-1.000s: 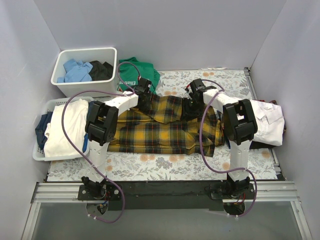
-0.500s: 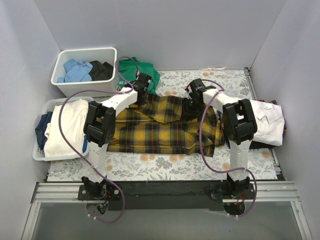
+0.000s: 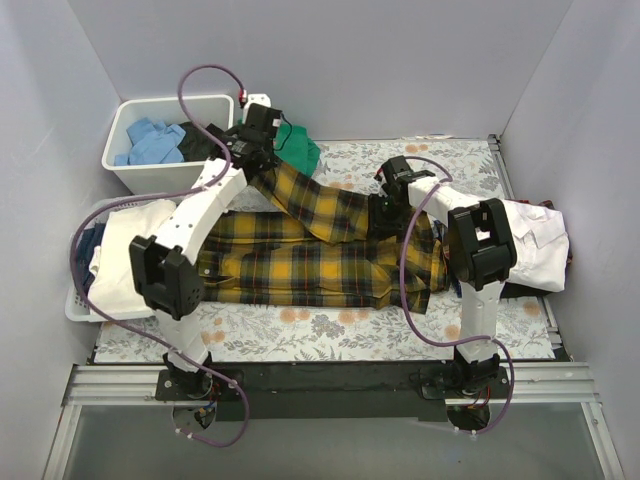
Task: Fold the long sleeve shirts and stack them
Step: Fold the shirt
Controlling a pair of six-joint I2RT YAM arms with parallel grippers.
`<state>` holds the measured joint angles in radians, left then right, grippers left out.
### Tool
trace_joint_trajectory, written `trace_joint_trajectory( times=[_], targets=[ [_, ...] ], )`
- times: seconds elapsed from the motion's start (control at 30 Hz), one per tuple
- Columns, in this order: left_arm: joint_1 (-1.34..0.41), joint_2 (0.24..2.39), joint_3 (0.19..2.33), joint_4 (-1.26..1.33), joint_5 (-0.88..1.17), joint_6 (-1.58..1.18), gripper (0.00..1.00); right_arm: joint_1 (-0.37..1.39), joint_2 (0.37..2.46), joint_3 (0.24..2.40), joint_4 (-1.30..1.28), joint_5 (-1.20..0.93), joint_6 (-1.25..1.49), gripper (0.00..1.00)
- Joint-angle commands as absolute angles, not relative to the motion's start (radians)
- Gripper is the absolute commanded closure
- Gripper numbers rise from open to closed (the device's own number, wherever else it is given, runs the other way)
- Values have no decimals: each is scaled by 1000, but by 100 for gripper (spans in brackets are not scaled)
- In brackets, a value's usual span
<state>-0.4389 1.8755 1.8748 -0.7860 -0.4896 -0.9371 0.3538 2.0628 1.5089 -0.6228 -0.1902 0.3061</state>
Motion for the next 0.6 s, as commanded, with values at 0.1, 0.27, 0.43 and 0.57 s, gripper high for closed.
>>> trace_joint_trajectory(
  times=[0.1,0.27,0.43,0.57],
  targets=[
    [-405,1585,1815,-835,-606,-1002,100,328,2000,1493,-632,-89,301,52],
    [-405,1505,1732,-836,-549,-1020,100,328,1951,1477,-583,-162,313,52],
    [-405,1477,1680,-836,-525,-1038,100,328,1881,1457,-500,-270,331,51],
    [-403,1463,1648,-821,-489,-1049,100,328,1807,1430,-442,-291,353,51]
  ],
)
